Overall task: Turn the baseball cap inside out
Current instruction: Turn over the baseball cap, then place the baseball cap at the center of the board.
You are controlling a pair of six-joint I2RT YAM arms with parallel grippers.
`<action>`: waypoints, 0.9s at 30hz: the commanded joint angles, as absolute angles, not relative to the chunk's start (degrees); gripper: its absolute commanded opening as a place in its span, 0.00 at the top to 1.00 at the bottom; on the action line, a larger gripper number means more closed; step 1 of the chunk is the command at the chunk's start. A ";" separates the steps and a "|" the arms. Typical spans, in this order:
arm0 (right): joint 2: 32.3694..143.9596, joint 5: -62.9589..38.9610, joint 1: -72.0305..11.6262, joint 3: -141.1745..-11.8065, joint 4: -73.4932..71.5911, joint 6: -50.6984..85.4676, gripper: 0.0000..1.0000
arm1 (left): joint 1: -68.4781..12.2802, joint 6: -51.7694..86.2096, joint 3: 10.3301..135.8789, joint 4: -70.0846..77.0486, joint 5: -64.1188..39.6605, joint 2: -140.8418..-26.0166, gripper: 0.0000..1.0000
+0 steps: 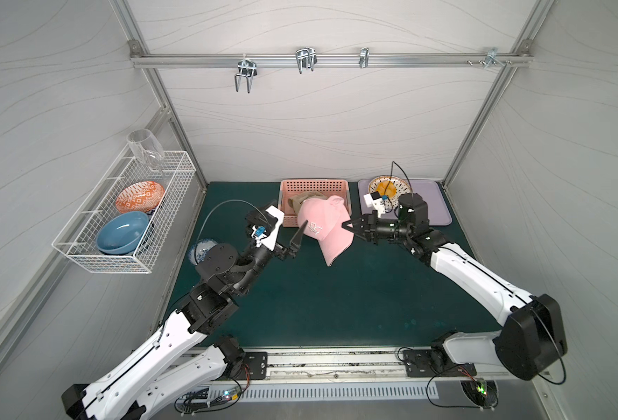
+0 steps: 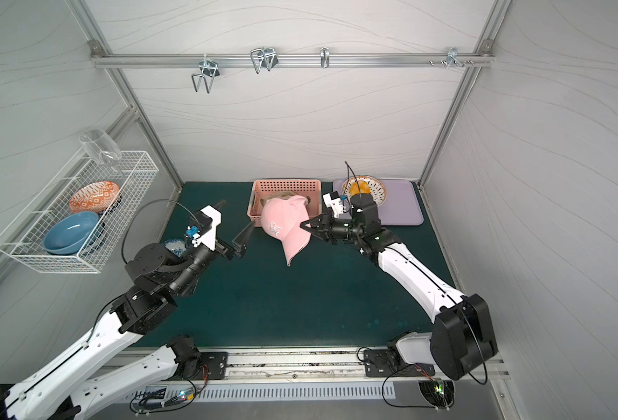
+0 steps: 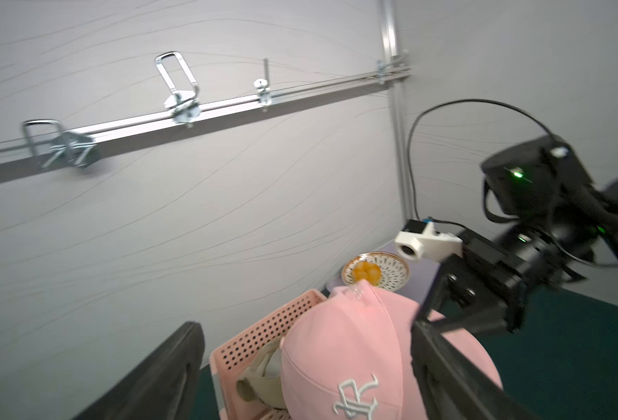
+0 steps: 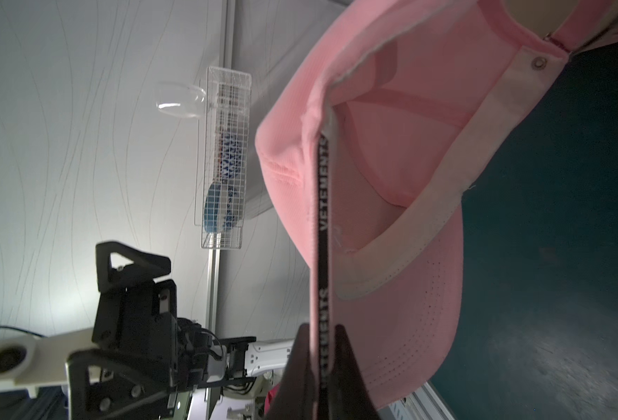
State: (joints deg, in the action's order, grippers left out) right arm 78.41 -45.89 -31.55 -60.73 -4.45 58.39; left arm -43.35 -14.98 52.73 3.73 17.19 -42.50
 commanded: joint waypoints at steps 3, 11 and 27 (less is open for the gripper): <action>86.03 -52.32 -39.92 -67.50 -11.58 49.39 1.00 | -43.41 -4.83 55.56 -0.07 33.97 -39.76 0.08; 105.51 -64.05 -45.23 -79.32 -23.71 50.58 1.00 | -43.34 -5.25 54.01 0.57 37.44 -35.36 0.09; 125.99 -62.96 -46.31 -79.32 -52.65 68.68 1.00 | -43.27 -5.47 53.80 -1.56 37.31 -37.70 0.08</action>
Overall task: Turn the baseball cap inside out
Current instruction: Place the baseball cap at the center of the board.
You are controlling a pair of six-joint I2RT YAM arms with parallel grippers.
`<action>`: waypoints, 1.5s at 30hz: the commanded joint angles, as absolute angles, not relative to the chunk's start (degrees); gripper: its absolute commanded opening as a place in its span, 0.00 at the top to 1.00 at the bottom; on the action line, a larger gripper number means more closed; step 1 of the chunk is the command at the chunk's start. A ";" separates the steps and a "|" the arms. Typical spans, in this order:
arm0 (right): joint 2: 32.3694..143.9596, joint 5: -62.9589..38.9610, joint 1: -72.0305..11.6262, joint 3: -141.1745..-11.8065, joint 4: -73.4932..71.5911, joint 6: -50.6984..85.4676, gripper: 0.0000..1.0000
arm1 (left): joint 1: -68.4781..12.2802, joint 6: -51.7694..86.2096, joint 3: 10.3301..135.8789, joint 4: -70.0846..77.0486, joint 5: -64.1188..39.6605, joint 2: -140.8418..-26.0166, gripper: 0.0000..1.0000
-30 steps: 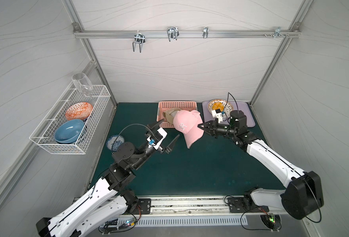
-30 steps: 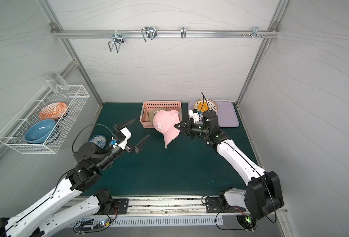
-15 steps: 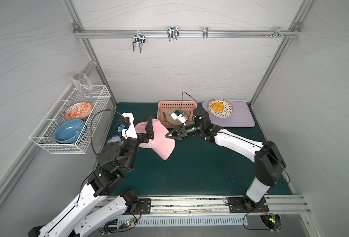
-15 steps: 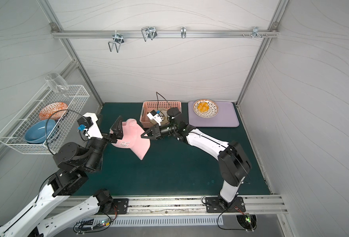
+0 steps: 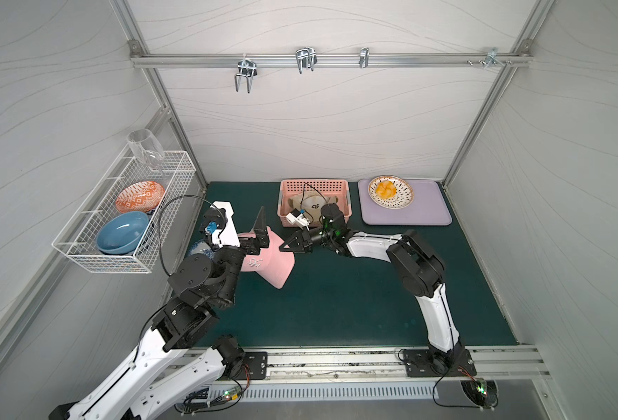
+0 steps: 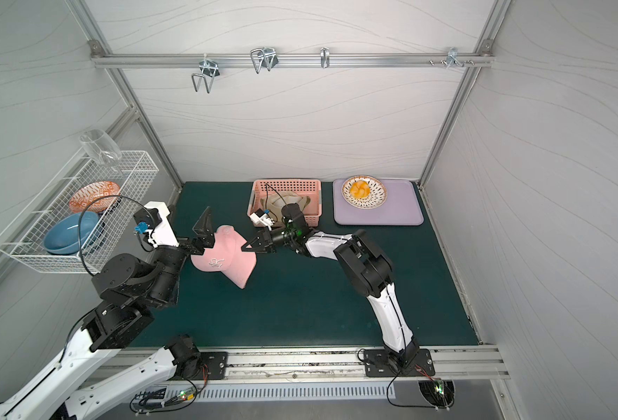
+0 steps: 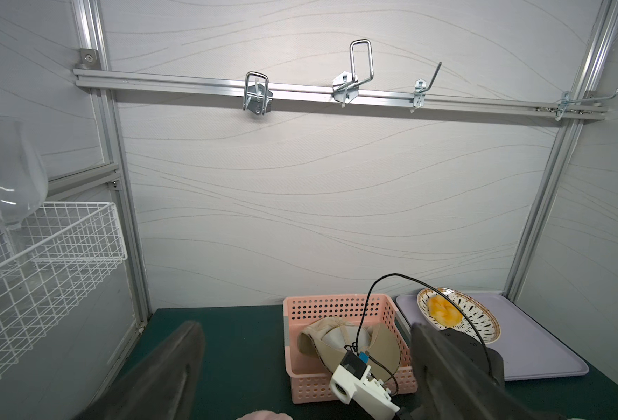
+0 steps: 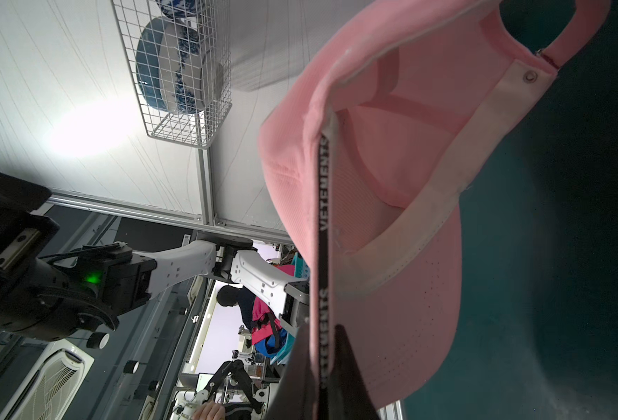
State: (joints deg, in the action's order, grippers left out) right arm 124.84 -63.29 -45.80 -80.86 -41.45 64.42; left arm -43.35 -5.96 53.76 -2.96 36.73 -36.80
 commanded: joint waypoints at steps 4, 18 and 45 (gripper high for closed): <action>126.79 -58.11 -45.90 -72.98 -61.19 72.78 1.00 | -43.25 -5.03 54.03 -1.66 36.82 -39.37 0.08; 120.94 -46.54 -43.17 -54.66 -56.12 64.11 0.60 | -43.07 -3.07 54.59 -2.34 35.35 -42.14 0.08; 84.27 -8.66 -40.48 -49.56 8.99 23.21 0.19 | -40.12 -1.20 55.71 -4.52 32.28 -46.50 0.07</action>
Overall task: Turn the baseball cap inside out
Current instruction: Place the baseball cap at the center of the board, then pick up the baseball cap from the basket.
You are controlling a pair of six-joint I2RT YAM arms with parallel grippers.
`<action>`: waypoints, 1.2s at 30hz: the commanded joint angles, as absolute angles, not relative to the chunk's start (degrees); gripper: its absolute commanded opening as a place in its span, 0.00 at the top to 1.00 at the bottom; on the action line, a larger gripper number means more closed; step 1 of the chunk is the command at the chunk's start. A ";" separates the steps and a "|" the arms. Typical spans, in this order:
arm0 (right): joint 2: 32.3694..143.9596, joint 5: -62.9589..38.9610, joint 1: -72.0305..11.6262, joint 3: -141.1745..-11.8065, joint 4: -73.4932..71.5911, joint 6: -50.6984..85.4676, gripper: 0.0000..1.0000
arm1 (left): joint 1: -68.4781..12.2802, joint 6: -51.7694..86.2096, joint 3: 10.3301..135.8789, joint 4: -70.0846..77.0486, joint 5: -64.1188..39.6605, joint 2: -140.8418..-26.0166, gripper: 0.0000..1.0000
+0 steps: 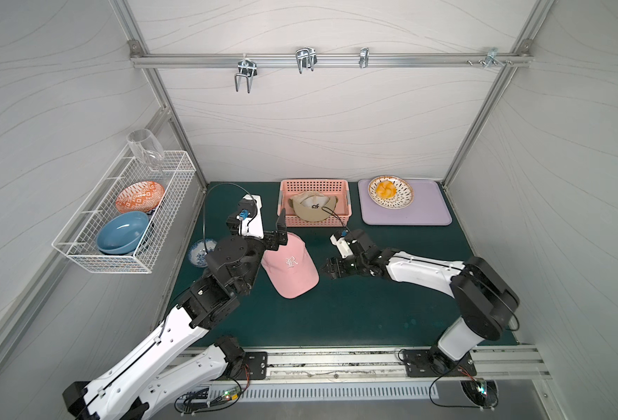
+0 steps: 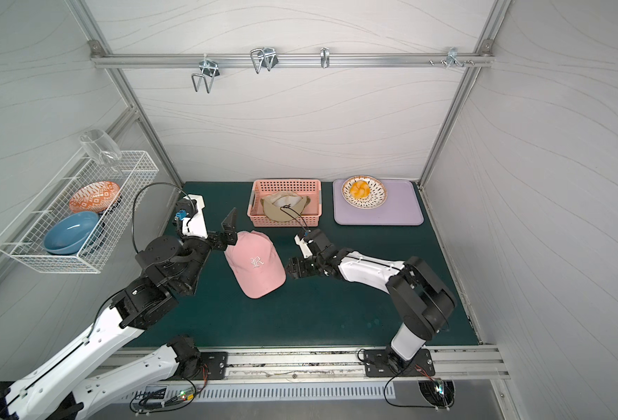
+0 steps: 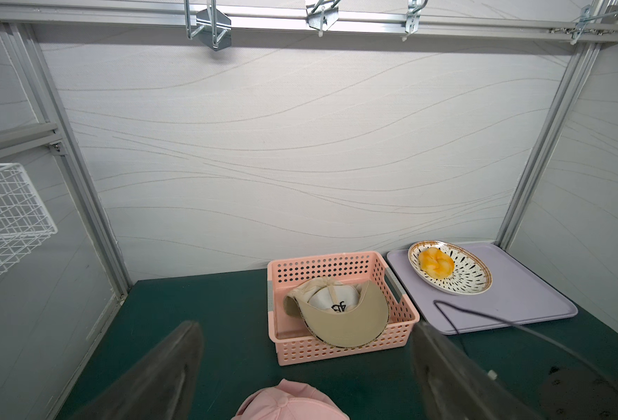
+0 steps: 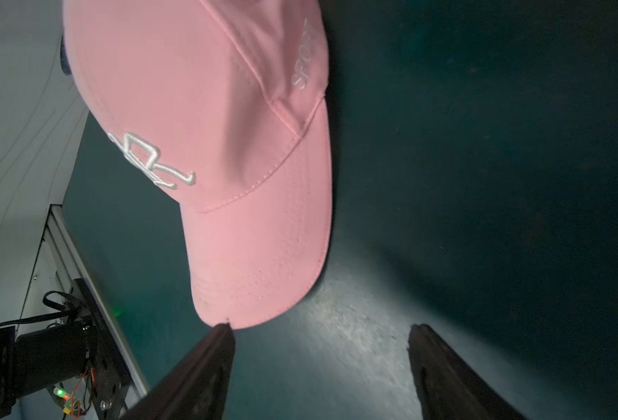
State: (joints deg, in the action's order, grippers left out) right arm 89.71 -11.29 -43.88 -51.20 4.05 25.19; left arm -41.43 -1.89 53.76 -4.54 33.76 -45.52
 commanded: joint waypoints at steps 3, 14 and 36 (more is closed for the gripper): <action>77.23 -11.99 -35.03 -48.04 10.09 24.03 0.18 | -37.13 -0.36 56.15 -5.63 27.95 -49.62 0.07; 67.97 -23.66 -17.56 -49.86 17.86 26.67 0.18 | -34.02 -13.97 66.17 -7.43 8.44 -76.34 0.06; 66.34 -28.64 -13.35 -47.27 16.43 30.60 0.18 | -33.97 -18.33 100.49 -13.89 13.54 -120.86 0.22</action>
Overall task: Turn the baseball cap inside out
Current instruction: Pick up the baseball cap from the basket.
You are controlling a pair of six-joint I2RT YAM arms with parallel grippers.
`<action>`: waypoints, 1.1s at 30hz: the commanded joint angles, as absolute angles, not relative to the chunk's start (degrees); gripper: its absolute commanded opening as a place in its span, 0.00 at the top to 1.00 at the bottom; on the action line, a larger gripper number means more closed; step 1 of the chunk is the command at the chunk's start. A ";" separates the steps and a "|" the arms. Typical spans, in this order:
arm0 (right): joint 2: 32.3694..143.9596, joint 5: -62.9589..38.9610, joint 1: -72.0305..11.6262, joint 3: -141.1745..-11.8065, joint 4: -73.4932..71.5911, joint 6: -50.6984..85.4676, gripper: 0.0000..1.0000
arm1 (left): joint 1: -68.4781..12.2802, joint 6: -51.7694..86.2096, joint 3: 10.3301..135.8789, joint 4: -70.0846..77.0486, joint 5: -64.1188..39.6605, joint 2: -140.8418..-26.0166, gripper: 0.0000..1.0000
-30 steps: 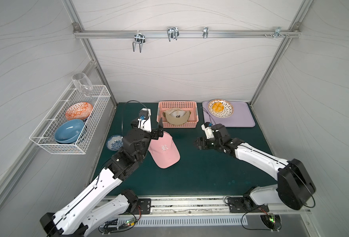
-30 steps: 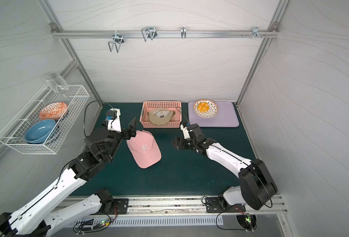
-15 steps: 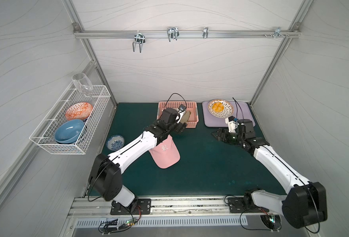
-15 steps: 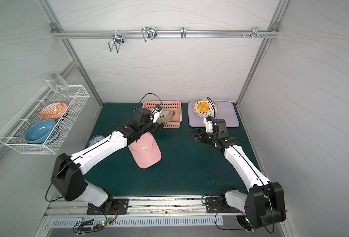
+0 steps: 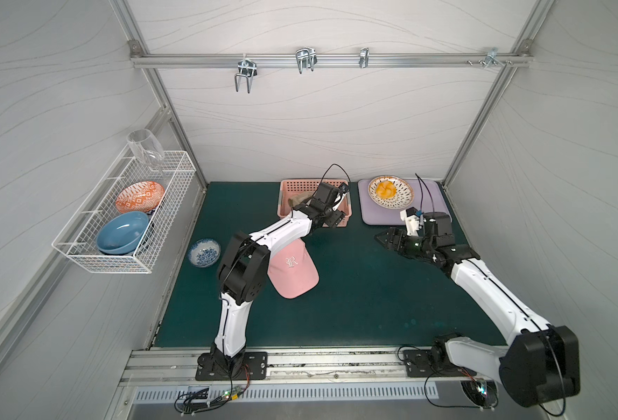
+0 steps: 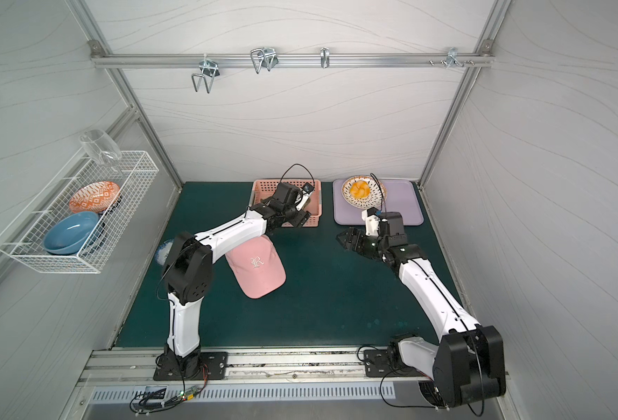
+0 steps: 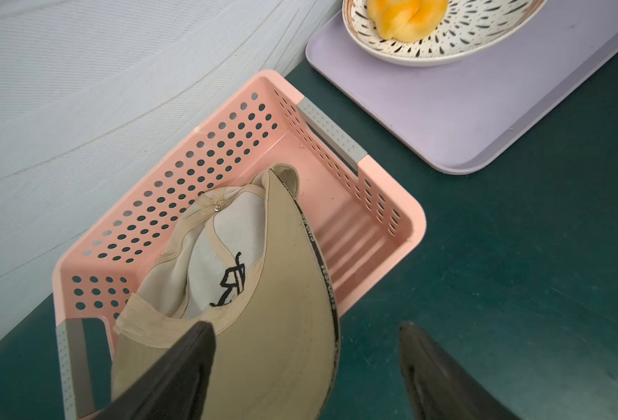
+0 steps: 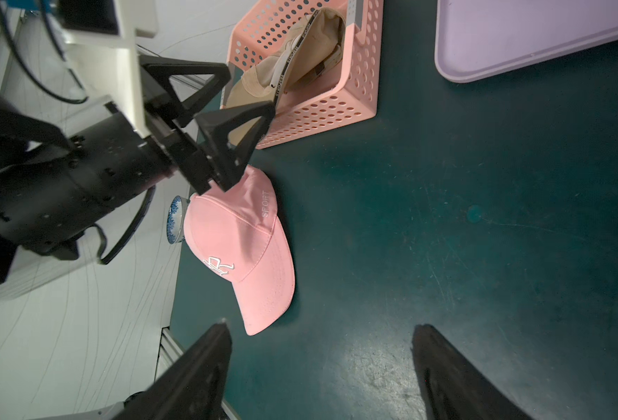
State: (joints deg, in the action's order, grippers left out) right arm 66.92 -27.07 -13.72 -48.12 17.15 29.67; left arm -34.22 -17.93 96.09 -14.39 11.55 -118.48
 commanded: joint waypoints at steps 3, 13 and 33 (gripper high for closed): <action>66.51 -28.90 -13.34 -46.99 16.13 30.76 0.18 | -33.97 -18.02 103.76 -14.53 14.39 -124.16 0.26; 66.70 -30.18 -13.31 -46.54 15.39 31.64 0.18 | -32.87 -16.71 108.06 -14.67 16.20 -129.37 0.48; 65.78 -27.99 -13.36 -47.31 16.09 29.29 0.19 | -32.70 -19.44 100.05 -6.35 24.99 -113.89 1.00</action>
